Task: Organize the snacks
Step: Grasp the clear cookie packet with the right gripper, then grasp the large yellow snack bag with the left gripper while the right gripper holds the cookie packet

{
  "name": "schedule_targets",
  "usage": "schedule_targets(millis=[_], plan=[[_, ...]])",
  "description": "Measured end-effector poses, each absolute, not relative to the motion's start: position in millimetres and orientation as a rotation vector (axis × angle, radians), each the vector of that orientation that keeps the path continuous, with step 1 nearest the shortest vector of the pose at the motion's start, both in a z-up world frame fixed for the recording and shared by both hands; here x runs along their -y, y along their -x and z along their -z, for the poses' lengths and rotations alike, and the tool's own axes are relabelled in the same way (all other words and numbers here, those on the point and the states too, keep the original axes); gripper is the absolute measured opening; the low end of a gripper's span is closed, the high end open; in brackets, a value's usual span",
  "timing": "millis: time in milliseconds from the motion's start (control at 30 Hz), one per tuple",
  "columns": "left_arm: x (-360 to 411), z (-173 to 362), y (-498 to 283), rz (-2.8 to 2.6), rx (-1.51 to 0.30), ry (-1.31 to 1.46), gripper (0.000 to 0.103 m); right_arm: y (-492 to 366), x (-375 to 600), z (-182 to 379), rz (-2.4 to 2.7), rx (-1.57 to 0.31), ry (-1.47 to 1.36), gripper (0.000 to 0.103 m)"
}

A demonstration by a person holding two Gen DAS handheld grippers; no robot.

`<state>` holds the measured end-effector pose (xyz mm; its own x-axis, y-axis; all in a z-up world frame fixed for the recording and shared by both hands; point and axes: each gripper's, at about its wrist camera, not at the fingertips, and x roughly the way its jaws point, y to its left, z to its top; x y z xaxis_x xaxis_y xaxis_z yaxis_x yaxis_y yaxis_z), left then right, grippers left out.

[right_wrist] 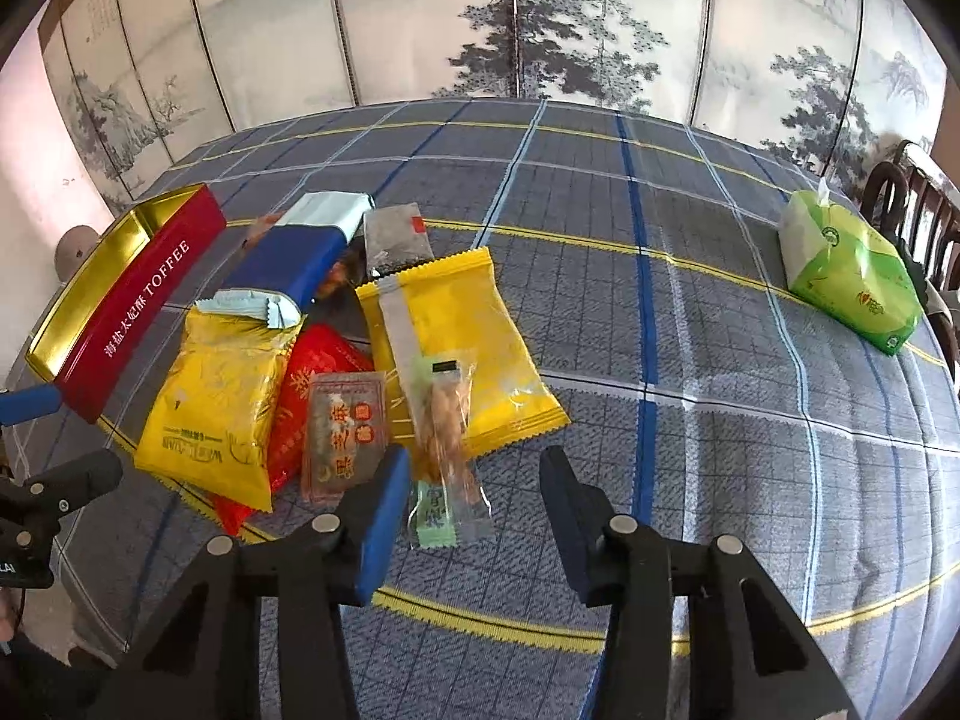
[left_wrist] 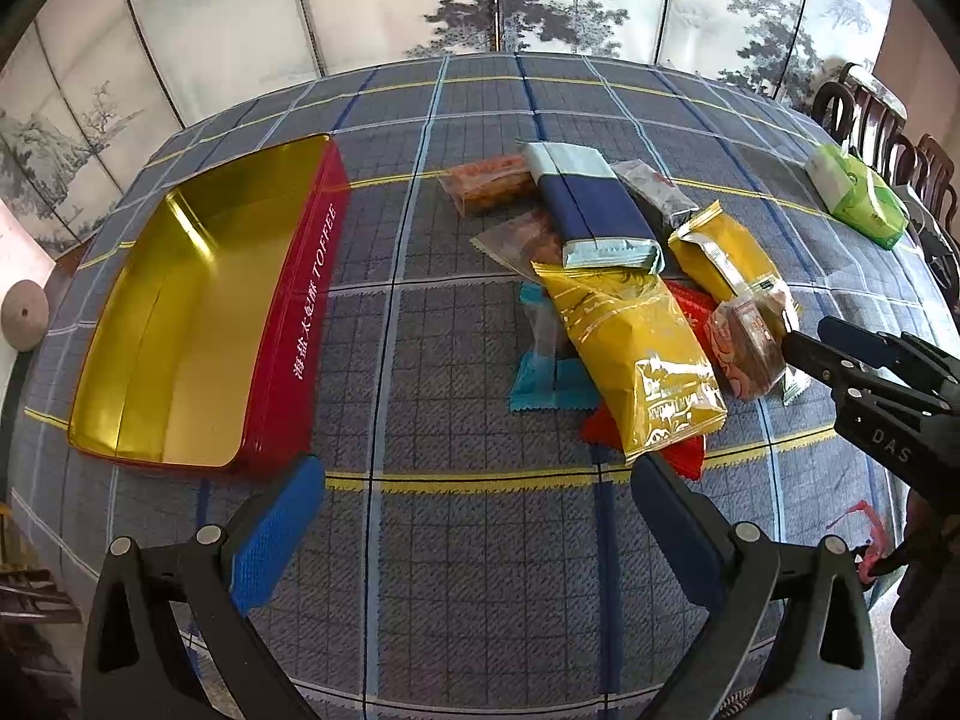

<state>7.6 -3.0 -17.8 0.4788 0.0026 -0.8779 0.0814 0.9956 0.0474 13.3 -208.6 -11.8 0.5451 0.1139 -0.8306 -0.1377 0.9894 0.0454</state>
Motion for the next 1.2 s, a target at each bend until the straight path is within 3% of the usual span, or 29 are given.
schedule_targets(millis=[367, 1200], plan=[[8.8, 15.5, -14.9, 0.049, -1.074, -0.09, 0.1, -19.9, 204.3, 19.3, -0.194, -0.99, 0.017, 0.025], [59.1, 15.7, -53.4, 0.115, -1.126, -0.025, 0.097, -0.7, 236.5, 23.9, -0.132, -0.991, -0.034, 0.021]])
